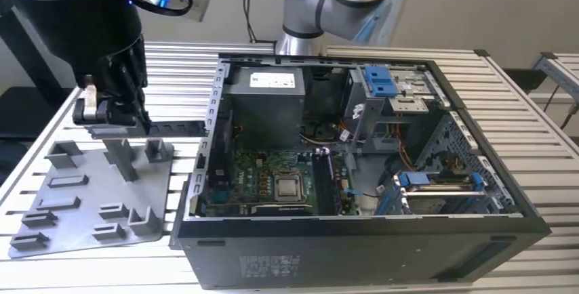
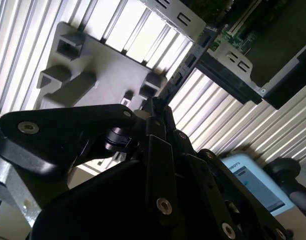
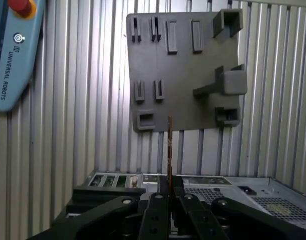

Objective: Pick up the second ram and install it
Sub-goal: 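Pick up the second ram and move it above second insertion slot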

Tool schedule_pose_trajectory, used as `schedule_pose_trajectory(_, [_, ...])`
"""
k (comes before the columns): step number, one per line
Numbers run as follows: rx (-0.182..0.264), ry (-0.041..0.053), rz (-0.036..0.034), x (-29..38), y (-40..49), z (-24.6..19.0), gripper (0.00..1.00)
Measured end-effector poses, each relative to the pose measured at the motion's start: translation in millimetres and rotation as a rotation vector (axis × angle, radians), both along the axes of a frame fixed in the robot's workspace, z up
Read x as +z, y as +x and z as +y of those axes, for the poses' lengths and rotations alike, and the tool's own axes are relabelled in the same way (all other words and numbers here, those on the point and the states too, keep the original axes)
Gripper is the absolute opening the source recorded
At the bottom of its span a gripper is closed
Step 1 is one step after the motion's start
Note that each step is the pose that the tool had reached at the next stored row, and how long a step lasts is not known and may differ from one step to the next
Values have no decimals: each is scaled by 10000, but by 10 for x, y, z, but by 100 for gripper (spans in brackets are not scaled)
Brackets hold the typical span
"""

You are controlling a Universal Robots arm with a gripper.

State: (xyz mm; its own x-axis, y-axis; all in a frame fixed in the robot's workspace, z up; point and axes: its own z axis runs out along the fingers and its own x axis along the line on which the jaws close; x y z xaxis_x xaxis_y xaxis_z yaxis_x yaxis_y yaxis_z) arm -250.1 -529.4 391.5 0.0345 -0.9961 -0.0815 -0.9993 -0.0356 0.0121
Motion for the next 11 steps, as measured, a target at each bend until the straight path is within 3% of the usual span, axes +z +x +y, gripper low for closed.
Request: schedule_pose_trajectory(11, [-13, -1, 0, -8, 247, 0, 14])
